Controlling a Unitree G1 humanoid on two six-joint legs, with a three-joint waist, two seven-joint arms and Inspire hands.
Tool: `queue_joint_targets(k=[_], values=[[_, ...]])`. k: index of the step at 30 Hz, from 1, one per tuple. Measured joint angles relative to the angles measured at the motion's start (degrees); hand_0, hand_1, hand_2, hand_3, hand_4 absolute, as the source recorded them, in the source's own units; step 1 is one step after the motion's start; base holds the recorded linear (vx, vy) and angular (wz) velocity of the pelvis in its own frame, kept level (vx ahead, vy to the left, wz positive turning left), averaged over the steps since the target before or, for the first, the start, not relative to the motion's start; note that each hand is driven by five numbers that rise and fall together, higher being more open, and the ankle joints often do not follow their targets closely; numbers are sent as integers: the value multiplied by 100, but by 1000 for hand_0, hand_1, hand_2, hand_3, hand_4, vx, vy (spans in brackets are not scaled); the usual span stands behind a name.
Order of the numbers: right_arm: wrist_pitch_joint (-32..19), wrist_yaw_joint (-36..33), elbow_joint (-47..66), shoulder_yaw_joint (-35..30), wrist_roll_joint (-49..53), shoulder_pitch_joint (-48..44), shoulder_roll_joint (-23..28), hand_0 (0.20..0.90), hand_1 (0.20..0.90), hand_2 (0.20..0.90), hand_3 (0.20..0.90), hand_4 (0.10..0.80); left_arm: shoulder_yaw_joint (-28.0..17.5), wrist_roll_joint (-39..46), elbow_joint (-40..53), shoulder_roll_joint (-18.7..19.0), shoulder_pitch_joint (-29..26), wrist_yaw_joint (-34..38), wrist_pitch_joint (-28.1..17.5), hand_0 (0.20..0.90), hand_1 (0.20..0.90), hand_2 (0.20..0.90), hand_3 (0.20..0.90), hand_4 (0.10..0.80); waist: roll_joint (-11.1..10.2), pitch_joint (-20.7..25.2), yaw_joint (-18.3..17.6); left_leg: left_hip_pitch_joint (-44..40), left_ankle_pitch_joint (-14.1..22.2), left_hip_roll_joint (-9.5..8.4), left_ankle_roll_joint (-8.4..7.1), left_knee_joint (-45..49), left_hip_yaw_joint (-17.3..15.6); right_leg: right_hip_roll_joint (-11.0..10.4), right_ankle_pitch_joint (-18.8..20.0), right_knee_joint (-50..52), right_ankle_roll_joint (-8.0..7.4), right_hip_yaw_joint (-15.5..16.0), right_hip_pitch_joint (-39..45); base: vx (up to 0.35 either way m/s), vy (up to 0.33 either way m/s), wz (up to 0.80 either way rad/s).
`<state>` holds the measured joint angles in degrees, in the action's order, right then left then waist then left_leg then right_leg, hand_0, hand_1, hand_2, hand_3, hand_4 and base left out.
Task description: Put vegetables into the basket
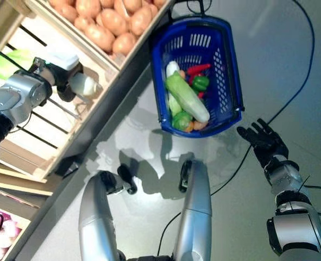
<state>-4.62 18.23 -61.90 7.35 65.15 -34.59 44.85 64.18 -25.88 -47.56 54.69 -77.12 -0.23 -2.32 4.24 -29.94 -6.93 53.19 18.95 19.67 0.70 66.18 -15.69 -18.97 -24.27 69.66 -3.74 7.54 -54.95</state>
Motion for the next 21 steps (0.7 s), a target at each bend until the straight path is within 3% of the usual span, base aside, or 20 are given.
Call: queue_joint_targets(k=[4, 10, 14, 16, 18, 21], values=[[-75, 115, 256, 1, 0, 179, -11, 900, 900, 900, 900, 800, -303, 377, 46, 47, 189, 285, -145, 300, 300, 300, 300, 400, -5, 4, 8, -515, -79, -85, -62, -423, -50, -3, 24, -380, -37, 113, 536, 82, 10, 5], [-88, 110, 858, -12, -35, 635, -153, 900, 900, 900, 900, 800, -1622, 989, 38, 89, 1287, 582, -497, 300, 300, 300, 300, 400, -112, 44, -13, -1868, -266, -202, -252, -1468, -258, 98, 131, -1309, -83, 321, 1818, 101, -27, -5], [-181, -25, 1336, -48, -349, 824, -467, 900, 900, 900, 900, 800, -2720, 1752, 31, 122, 2125, 763, -725, 300, 300, 300, 300, 400, -340, 163, -1, -2682, -547, -309, -394, -2336, -363, 180, 269, -1990, -47, 550, 2561, 157, -48, -4], [-259, -188, 1722, -138, -562, 1031, -738, 900, 900, 900, 900, 800, -3366, 2045, 104, 50, 2697, 807, -890, 300, 300, 300, 300, 400, -397, 192, 19, -3139, -723, -380, -471, -2858, -411, 274, 386, -2415, -51, 616, 2964, 215, -49, -12], [-376, -350, 2452, -341, -904, 1664, -1201, 900, 900, 900, 900, 800, -4460, 2457, 721, -144, 4044, 966, -1137, 300, 300, 300, 300, 400, -422, 340, 42, -3892, -1027, -523, -566, -3753, -527, 422, 577, -3141, -75, 739, 3622, 213, -61, -12], [-424, -512, 2857, -363, -1607, 2588, -1560, 900, 900, 900, 900, 800, -5100, 2973, 1454, -790, 5419, 934, -1336, 300, 300, 300, 300, 400, -373, 948, 250, -4602, -1395, -633, -688, -4849, -521, 646, 815, -4037, -108, 939, 4287, 254, -81, 1]])
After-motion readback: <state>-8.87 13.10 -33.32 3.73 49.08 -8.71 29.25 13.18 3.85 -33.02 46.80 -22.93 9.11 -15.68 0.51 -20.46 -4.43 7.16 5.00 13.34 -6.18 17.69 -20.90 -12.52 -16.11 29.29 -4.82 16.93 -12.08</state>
